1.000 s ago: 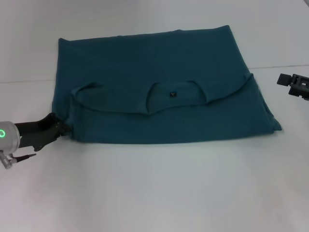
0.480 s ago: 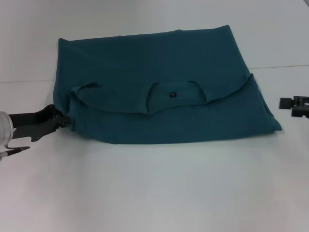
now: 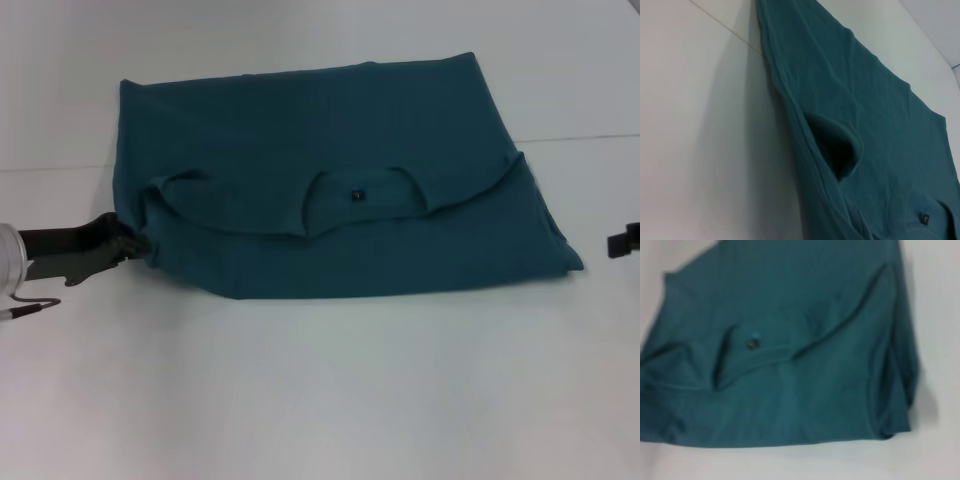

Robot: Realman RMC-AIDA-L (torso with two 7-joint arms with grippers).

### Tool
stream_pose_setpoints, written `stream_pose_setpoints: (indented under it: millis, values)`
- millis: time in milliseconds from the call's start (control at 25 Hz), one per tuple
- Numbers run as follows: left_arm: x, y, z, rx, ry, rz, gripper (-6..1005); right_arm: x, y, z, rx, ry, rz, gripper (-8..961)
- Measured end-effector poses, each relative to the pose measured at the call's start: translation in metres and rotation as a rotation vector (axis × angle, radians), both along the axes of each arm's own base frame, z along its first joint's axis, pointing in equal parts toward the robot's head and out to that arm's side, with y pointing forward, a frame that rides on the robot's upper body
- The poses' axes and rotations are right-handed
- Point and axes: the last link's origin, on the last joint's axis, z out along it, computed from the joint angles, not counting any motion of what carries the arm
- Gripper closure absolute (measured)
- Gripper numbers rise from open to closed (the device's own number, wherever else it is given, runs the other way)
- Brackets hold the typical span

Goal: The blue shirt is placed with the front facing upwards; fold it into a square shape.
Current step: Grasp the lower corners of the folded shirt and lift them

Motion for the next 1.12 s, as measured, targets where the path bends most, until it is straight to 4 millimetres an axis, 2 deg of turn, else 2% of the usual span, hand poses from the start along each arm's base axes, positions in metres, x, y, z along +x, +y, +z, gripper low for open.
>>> stream_pose_setpoints:
  millis: [600,1120]
  values:
    - [0.003,0.001,0.0,0.005,-0.002,-0.008,944,0.006,0.033,-0.061,0.112,-0.074,-0.053,169]
    - [0.0,0.001,0.002,0.019,-0.004,0.002,944,-0.007,0.052,-0.083,0.142,-0.171,0.026,177]
